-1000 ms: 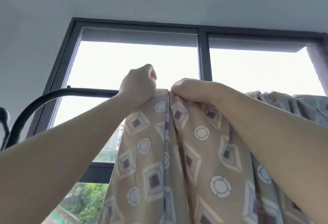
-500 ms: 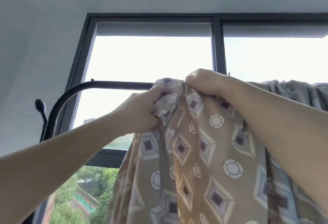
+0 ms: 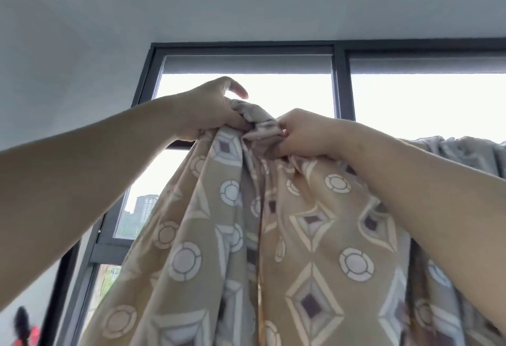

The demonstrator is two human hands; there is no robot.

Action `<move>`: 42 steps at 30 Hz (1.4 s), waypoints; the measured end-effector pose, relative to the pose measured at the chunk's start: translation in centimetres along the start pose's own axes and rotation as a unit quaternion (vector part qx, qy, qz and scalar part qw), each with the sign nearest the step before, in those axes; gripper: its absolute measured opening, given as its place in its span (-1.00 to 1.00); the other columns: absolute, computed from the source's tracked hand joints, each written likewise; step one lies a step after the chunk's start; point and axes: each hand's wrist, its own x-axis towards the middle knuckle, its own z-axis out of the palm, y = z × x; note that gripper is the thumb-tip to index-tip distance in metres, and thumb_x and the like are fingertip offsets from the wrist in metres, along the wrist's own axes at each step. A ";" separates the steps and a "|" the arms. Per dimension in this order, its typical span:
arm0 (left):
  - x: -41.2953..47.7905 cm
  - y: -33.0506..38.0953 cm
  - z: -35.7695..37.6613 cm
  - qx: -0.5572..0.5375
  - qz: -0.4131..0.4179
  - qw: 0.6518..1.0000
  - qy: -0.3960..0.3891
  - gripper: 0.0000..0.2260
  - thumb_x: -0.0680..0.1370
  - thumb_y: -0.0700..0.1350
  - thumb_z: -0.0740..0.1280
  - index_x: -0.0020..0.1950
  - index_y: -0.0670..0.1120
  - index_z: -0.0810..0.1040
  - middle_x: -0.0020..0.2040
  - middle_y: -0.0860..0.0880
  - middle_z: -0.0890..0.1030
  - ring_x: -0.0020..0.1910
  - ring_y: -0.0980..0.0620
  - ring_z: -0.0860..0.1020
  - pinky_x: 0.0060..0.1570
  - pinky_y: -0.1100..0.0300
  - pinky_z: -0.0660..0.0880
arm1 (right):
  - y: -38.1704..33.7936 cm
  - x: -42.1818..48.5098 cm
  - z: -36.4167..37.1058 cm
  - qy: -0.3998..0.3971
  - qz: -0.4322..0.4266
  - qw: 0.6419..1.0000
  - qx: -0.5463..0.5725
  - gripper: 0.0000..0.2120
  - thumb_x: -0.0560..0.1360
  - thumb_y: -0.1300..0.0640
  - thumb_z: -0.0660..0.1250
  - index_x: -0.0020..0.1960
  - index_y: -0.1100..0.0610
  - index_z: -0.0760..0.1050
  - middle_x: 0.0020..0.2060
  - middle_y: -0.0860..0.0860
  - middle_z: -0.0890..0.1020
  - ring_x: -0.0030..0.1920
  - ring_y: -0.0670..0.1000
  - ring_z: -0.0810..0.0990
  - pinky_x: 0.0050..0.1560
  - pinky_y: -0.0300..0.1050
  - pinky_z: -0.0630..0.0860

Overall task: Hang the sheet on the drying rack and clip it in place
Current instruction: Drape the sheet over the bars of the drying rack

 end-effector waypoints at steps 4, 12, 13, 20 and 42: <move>-2.3 -0.2 -0.7 0.138 -0.151 0.968 -0.145 -0.39 0.18 -0.21 0.50 0.19 -0.08 0.41 -0.06 -0.14 0.61 -0.20 -0.09 0.63 -0.28 0.07 0.64 | 1.2 0.0 -0.2 0.082 0.005 0.994 0.076 -0.89 0.46 0.25 0.35 -0.08 0.22 0.64 -0.25 0.05 0.61 -0.17 -0.03 0.52 -0.11 -0.16 0.46; -2.7 -2.6 -1.3 0.241 -0.091 0.966 0.024 -0.74 0.49 -0.20 0.32 0.13 -0.16 0.34 -0.13 -0.14 0.56 -0.23 -0.03 0.55 -0.34 0.19 0.49 | 2.3 2.0 -1.6 0.304 0.130 0.940 0.086 -0.77 0.51 0.27 0.18 0.02 0.24 0.60 0.03 0.21 0.62 0.11 0.19 0.54 -0.03 -0.18 0.38; -2.3 -3.0 -1.5 0.290 -0.054 0.951 0.090 -0.79 0.51 -0.18 0.27 0.10 -0.14 0.33 -0.16 -0.12 0.52 -0.27 -0.01 0.49 -0.39 0.19 0.41 | 2.4 2.2 -1.8 0.307 0.142 0.938 0.081 -0.77 0.51 0.28 0.18 0.04 0.26 0.59 0.06 0.22 0.62 0.13 0.21 0.53 0.01 -0.15 0.41; -0.5 -0.4 -2.5 -0.065 -0.131 0.981 0.129 -0.74 0.61 -0.21 0.06 -0.20 -0.22 0.44 -0.45 -0.11 0.48 -0.66 0.03 0.49 -0.60 0.15 0.54 | 1.6 2.1 -0.9 0.280 0.129 0.951 -0.018 -0.77 0.52 0.29 0.16 0.08 0.21 0.54 0.11 0.18 0.59 0.14 0.17 0.51 -0.10 -0.20 0.27; -3.5 -5.0 1.5 0.537 0.051 0.834 0.113 0.02 0.19 0.24 0.50 0.43 0.02 -0.04 0.21 -0.08 0.32 0.19 -0.10 0.36 0.16 0.03 0.40 | 2.9 2.2 -0.2 0.256 0.172 0.951 -0.019 -0.80 0.52 0.25 0.14 -0.27 0.22 0.36 0.01 0.30 0.58 -0.04 0.24 0.51 -0.16 -0.16 0.26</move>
